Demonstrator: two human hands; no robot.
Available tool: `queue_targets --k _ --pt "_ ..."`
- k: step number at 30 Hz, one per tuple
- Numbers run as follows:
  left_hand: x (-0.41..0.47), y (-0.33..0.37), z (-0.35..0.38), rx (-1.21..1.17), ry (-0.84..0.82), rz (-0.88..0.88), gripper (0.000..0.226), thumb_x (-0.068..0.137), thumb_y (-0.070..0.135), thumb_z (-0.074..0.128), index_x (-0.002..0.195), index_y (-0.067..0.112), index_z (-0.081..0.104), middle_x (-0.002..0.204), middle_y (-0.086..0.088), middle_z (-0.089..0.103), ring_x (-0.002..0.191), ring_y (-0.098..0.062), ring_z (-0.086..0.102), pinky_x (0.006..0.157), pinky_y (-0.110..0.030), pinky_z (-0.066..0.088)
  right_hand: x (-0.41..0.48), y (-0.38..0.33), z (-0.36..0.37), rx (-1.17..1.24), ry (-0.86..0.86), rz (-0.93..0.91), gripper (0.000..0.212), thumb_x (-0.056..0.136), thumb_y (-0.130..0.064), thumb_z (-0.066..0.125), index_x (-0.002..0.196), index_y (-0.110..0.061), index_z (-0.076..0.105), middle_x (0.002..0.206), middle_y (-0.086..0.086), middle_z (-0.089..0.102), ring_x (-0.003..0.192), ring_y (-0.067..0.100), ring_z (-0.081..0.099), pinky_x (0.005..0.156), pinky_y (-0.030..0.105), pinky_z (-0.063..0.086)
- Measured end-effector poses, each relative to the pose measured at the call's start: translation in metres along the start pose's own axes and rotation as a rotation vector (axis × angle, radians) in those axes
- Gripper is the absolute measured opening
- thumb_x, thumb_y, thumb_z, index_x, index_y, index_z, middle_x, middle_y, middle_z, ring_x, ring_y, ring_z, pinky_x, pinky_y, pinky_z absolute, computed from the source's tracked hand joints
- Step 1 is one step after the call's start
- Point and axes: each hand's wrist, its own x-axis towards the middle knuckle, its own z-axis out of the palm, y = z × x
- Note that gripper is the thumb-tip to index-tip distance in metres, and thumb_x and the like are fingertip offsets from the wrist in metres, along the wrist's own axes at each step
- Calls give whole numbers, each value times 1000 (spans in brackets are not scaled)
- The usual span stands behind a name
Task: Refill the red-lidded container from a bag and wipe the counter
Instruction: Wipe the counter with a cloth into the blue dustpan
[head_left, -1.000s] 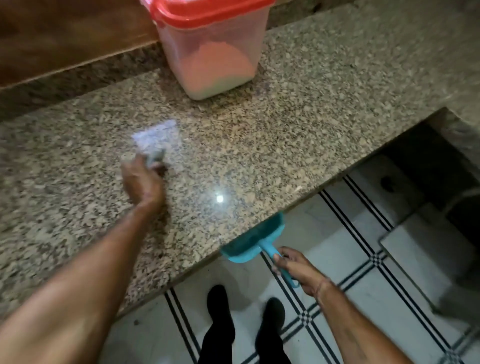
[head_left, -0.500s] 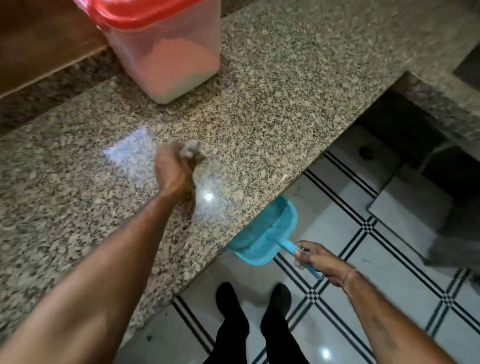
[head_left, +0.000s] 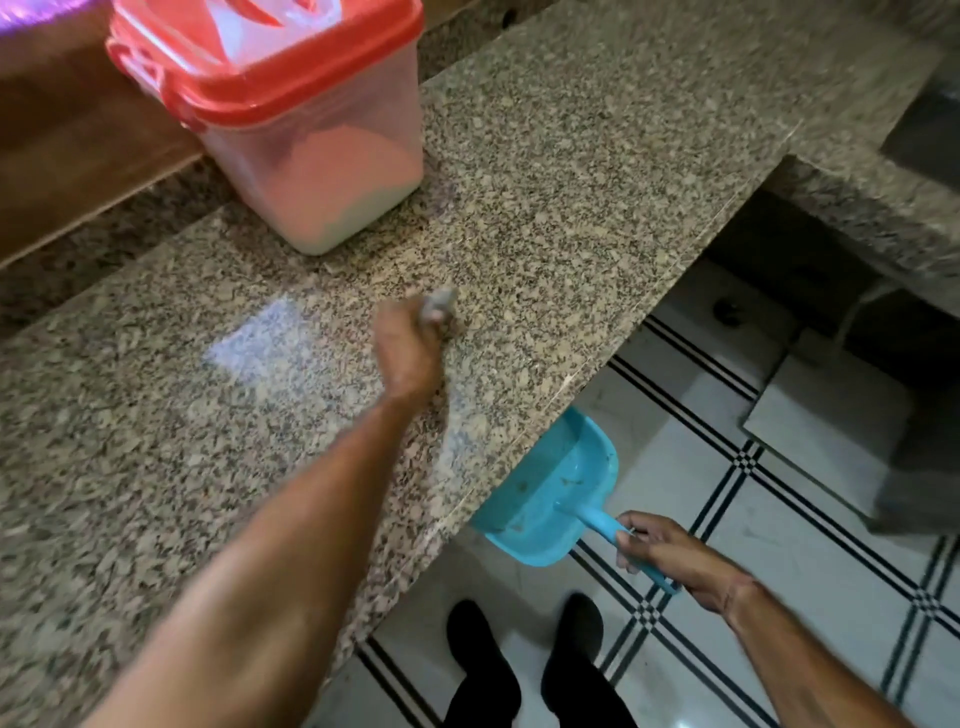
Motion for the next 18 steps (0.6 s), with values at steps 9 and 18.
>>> queue_targets --k 9,18 --pt "85 -49 -40 57 236 -348 38 84 52 73 107 22 73 101 3 73 90 -17 68 77 -27 55 4 11 -15 27 -3 17 25 104 -26 56 113 -3 61 82 2 65 72 6 58 72 20 43" --pt "58 8 24 -179 70 -145 16 98 20 61 102 11 75 93 3 77 79 -10 76 57 -16 57 2 -2 -30 54 -16 3 24 102 -31 58 112 -11 64 85 1 69 74 5 62 73 20 44"
